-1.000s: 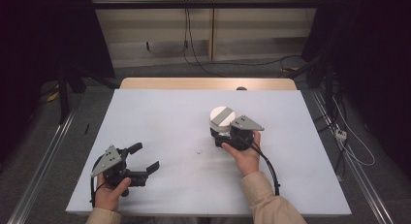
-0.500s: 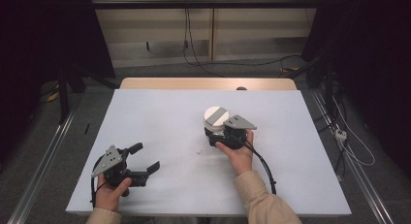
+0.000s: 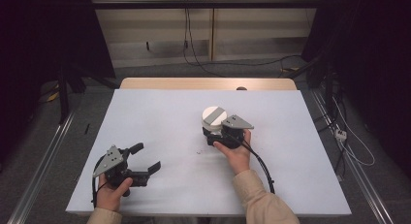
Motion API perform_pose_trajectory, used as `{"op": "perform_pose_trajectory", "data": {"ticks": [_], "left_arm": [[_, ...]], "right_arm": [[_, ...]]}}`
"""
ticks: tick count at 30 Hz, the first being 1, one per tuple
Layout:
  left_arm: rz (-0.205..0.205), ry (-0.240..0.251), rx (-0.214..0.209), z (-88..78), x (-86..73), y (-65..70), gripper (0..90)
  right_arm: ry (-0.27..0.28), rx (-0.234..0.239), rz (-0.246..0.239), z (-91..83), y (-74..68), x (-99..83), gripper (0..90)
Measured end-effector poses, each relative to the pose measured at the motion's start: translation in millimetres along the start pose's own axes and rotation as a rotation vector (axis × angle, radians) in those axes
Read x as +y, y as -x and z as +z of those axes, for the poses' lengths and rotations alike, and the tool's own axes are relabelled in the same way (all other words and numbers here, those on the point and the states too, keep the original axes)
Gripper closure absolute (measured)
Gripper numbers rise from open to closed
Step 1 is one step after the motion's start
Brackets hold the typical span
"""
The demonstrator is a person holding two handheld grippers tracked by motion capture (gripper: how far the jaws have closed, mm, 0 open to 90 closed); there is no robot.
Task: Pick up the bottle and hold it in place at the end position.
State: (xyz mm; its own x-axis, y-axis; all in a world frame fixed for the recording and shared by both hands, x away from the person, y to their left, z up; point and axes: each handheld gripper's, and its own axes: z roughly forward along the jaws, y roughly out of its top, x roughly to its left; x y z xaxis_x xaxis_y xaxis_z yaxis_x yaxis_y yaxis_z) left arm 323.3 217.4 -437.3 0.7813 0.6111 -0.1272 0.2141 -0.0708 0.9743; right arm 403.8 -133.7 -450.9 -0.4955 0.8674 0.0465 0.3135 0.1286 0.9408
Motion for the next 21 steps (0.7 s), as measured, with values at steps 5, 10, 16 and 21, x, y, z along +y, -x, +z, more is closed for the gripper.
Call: {"op": "perform_pose_trajectory", "data": {"ticks": [5, 10, 16, 21], "left_arm": [[0.001, -0.002, 0.000, 1.2, -0.1, 0.2, 4.4], [0.000, -0.003, -0.002, 1.8, -0.2, 0.1, 4.4], [0.001, -0.003, 0.002, -0.4, 0.1, -1.0, 4.4], [-0.005, 0.010, 0.011, -1.3, 0.4, -1.7, 4.4]], "right_arm": [[-0.010, -0.001, -0.010, 4.6, -0.7, 0.4, 19.3], [-0.011, 0.007, -0.027, 8.8, -8.2, 5.1, 19.3], [-0.021, 0.010, -0.033, 13.3, -10.7, 4.0, 19.3], [-0.023, 0.017, -0.040, 15.4, -11.5, 1.9, 19.3]]}}
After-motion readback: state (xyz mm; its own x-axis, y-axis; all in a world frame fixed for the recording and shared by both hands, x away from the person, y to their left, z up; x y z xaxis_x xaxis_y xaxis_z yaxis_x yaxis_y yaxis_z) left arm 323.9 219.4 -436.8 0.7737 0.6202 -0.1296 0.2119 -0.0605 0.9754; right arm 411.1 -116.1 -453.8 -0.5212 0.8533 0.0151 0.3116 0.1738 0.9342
